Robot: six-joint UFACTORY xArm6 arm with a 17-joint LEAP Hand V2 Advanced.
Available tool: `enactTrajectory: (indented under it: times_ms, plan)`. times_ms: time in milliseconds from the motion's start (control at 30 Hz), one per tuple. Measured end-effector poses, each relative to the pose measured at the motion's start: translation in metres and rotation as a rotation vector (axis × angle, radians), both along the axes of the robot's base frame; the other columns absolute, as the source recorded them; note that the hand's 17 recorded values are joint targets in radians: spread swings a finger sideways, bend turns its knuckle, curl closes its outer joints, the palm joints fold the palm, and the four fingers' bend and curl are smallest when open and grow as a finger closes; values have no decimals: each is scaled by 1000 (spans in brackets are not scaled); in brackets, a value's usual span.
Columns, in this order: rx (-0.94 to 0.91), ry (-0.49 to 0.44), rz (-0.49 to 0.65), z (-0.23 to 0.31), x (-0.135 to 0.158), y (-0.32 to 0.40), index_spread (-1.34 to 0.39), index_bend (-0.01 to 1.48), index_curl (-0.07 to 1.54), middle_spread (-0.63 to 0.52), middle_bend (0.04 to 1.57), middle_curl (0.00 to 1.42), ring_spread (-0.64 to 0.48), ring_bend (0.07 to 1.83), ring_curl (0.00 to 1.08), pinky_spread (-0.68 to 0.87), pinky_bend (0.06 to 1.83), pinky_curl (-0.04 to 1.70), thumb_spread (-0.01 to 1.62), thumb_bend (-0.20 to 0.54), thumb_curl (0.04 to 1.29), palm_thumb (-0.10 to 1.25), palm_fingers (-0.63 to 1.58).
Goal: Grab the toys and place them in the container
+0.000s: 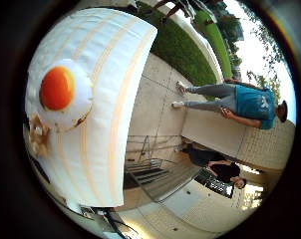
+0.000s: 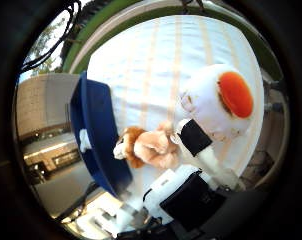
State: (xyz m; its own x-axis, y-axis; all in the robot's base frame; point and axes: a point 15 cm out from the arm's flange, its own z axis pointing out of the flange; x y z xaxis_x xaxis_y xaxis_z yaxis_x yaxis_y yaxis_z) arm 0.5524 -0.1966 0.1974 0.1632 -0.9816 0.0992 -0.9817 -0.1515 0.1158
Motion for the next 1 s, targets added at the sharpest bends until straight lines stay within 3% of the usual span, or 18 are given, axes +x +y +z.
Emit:
enactTrajectory:
  times_ms: [133, 167, 267, 400, 500, 700, 1000]
  plan:
    - [-37, 77, -5, -17, -8, -13, -174, 152, 283, 44, 178, 330, 256, 395, 322, 384, 387, 310, 1179, -27, 438, 572, 199]
    - [-35, 91, -2, -18, -11, -9, -143, 142, 271, 26, 221, 337, 268, 530, 349, 403, 463, 313, 1175, -29, 437, 564, 486]
    - [-22, 152, 0, -20, -24, 0, -173, 156, 245, -11, 341, 371, 236, 675, 350, 439, 657, 330, 1173, -27, 435, 561, 1027]
    - [0, 245, -2, -26, -45, 10, -262, 252, 300, -17, 541, 456, 196, 799, 429, 431, 772, 406, 1168, -14, 440, 591, 1378]
    - [16, 277, 0, -27, -52, 15, -350, 375, 379, -41, 789, 574, 127, 1029, 543, 418, 855, 501, 1161, 1, 451, 679, 1296]
    - [75, 331, -22, -2, -74, 33, -484, 600, 525, -103, 1041, 730, 10, 1233, 669, 358, 1122, 673, 1142, 59, 531, 914, 1122]
    - [209, 268, -33, 98, -104, 80, -562, 741, 722, -140, 1166, 846, -65, 1349, 758, 269, 1350, 843, 1176, 30, 606, 955, 989]
